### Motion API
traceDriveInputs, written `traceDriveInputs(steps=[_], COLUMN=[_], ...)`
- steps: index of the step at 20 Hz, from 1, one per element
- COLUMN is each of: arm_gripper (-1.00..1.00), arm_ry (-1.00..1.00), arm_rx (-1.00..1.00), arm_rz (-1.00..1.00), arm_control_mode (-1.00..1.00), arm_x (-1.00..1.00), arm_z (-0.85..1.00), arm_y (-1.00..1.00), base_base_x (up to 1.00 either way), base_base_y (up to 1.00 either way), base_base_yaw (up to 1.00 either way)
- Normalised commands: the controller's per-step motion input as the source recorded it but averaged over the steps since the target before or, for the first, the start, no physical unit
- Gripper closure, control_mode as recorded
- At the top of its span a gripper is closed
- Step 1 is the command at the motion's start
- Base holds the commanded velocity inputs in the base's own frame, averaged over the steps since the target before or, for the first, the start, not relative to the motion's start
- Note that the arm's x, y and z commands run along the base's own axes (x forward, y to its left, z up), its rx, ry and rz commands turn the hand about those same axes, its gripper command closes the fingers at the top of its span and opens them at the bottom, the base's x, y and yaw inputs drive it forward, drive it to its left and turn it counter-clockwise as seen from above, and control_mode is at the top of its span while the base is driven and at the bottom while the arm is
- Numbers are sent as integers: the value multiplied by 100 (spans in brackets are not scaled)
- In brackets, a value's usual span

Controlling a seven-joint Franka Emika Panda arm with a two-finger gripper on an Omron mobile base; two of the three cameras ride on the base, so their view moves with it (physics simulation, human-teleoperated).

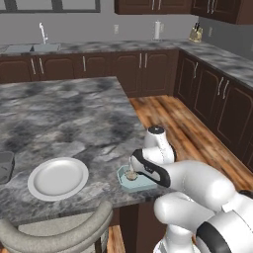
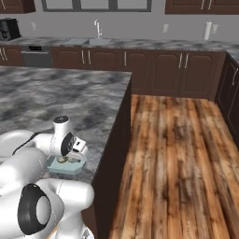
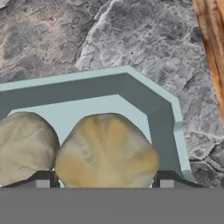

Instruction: Place two dumplings into each of the tupperware containers and then place the containers in the fridge.

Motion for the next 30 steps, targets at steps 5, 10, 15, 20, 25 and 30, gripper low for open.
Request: traceDriveInputs(steps=[5, 10, 15, 20, 25, 30], arm_gripper=[-100, -100, -100, -100, -100, -100], arm_ry=[0, -2, -3, 0, 2, 8], arm_rx=[0, 0, 0, 2, 1, 0], arm_rz=[0, 0, -2, -3, -1, 0], arm_control_mode=[-100, -100, -100, -100, -100, -100], arm_x=[-14, -1, -35, -5, 5, 2], arm_z=[4, 21, 39, -6, -24, -31], arm_y=[0, 0, -40, -55, -6, 0], base_base_x=[0, 0, 0, 0, 0, 0], base_base_y=[0, 0, 0, 0, 0, 0], base_base_yaw=[0, 0, 0, 0, 0, 0])
